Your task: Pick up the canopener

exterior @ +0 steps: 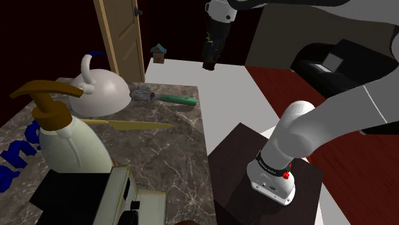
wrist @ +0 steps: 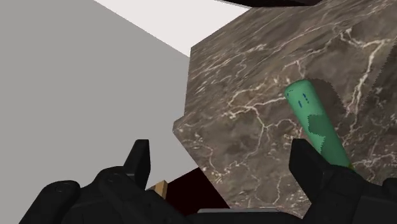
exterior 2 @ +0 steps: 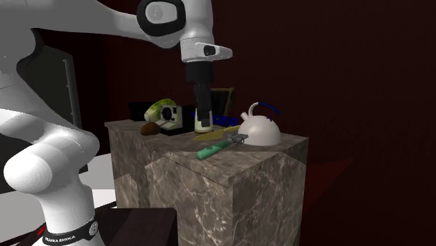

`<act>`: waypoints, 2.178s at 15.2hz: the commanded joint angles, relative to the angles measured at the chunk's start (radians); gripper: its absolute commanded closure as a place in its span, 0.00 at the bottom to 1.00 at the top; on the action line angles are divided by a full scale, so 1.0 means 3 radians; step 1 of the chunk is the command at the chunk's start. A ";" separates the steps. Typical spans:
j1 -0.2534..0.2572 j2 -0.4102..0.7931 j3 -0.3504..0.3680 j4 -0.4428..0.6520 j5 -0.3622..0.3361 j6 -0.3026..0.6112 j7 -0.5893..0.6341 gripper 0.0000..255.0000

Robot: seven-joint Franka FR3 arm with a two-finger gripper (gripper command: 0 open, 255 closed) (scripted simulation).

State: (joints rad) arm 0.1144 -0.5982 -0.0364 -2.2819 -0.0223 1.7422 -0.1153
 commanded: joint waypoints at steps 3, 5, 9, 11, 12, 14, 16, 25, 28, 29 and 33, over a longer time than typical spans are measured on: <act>0.0199 0.0256 0.0085 0.0000 0.0066 0.0301 -0.0229 0.00; 0.0293 0.0390 0.0130 0.0009 0.0097 0.0444 -0.0342 0.00; 0.0476 0.0655 0.0230 0.0041 0.0152 0.0715 -0.0566 0.00; 0.0564 0.0785 0.0284 0.0062 0.0177 0.0843 -0.0677 0.00; 0.0607 0.0849 0.0311 0.0074 0.0187 0.0905 -0.0732 0.00; 0.0692 0.0976 0.0369 0.0098 0.0207 0.1026 -0.0841 0.00; 0.0729 0.1041 0.0397 0.0074 0.0215 0.1124 -0.0890 0.00; 0.0730 0.1133 0.0406 -0.0143 0.0216 0.1433 -0.0890 1.00; 0.0730 0.1128 0.0405 -0.0146 0.0216 0.1430 -0.0891 1.00; 0.0730 0.1128 0.0405 -0.0146 0.0216 0.1430 -0.0891 1.00; 0.0730 0.1128 0.0405 -0.0144 0.0216 0.1429 -0.0891 1.00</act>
State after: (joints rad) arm 0.3336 -0.2602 0.0852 -2.3249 0.0427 2.1711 -0.3828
